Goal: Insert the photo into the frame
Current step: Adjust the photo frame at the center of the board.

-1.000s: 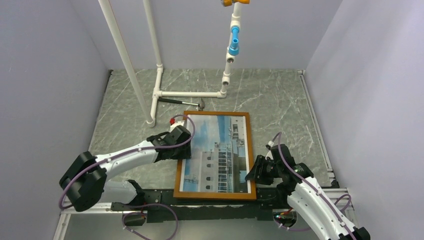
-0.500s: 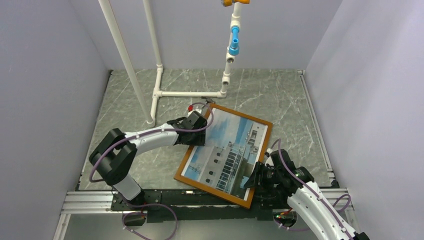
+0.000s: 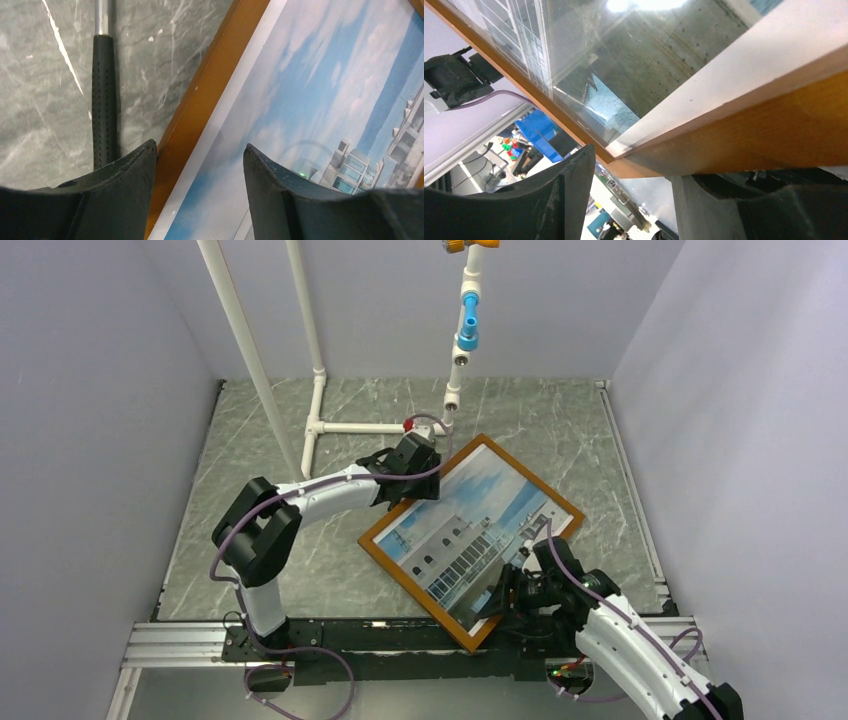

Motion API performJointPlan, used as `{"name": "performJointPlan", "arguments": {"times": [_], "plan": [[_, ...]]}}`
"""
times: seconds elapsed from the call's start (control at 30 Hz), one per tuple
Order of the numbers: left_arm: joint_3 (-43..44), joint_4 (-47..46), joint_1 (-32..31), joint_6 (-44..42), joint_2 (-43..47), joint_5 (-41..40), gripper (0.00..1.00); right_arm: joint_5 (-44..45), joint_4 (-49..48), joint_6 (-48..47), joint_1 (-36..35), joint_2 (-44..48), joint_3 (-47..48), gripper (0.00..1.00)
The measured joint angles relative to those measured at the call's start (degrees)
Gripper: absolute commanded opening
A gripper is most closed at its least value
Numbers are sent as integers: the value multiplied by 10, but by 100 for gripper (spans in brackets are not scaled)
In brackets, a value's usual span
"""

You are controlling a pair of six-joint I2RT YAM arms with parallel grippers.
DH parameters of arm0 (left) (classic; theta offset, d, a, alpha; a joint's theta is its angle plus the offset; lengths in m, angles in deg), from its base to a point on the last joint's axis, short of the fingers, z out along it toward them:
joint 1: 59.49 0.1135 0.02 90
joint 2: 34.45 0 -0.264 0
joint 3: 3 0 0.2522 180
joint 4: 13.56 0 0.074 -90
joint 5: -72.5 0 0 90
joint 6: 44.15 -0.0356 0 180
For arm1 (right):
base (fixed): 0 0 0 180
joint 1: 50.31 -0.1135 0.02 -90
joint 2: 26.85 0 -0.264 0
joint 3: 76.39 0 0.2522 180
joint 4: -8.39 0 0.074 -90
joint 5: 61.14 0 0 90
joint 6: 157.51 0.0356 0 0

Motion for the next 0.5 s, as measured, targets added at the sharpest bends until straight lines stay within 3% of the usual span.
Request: {"name": "performJointPlan", "arguments": {"times": [0.2,0.5], "plan": [[30,11,0,-22,-10,-9,75,-6,-84,45,-35,-54,-10,61],[37,115,-4,-28,-8,-57,94,23,-204,88,-152,-143,-3,77]]}}
